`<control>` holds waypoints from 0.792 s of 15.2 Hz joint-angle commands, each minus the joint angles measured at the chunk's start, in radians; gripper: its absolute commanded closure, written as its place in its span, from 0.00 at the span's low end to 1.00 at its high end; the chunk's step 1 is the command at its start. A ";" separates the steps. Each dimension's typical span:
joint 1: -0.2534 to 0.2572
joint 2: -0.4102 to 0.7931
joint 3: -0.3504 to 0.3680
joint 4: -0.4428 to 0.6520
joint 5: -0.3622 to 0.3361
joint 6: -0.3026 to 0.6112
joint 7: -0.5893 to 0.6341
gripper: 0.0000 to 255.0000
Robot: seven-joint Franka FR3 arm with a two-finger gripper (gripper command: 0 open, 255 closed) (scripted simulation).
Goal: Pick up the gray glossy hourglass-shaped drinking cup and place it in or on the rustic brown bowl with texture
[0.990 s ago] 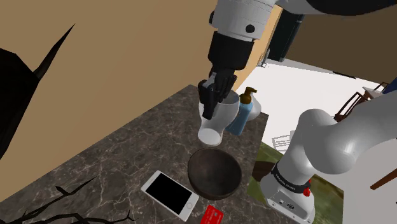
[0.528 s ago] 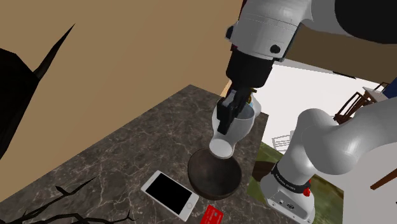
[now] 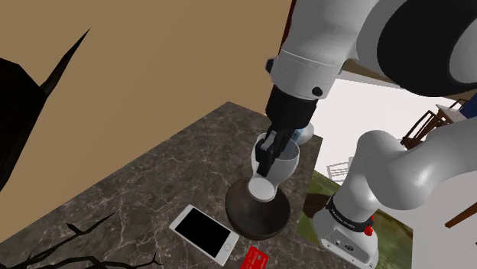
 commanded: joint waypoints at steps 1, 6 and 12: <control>0.003 -0.003 0.007 -0.029 0.007 0.027 -0.003 1.00; 0.010 0.002 0.025 -0.092 0.025 0.094 -0.009 1.00; 0.014 0.008 0.038 -0.129 0.036 0.138 -0.014 1.00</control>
